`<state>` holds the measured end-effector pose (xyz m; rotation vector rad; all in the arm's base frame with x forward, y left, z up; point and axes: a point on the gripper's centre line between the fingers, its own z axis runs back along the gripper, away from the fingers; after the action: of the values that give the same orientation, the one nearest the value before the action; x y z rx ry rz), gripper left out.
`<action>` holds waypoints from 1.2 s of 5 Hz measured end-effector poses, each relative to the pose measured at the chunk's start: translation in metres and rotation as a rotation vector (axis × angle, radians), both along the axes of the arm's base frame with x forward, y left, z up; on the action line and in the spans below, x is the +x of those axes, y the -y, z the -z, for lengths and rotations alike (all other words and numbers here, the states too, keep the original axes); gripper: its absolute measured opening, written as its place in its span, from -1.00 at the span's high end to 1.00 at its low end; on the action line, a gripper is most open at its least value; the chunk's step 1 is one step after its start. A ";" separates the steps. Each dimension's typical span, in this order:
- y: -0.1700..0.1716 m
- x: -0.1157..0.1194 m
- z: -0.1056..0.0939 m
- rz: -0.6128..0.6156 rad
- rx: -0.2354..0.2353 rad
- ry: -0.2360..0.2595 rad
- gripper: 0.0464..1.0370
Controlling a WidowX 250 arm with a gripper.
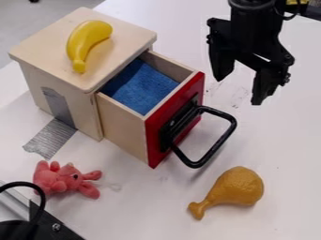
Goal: Pick up the yellow object then put it in the upper right side of the table
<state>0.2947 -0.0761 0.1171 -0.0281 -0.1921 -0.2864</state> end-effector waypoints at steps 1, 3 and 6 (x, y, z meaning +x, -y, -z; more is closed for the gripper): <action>-0.001 -0.005 0.010 0.000 0.008 -0.034 -0.93; 0.007 -0.050 0.028 0.077 0.000 -0.065 -0.93; 0.025 -0.085 0.069 0.220 0.012 -0.117 -0.93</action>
<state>0.2102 -0.1007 0.0482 -0.0540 -0.0703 -0.5036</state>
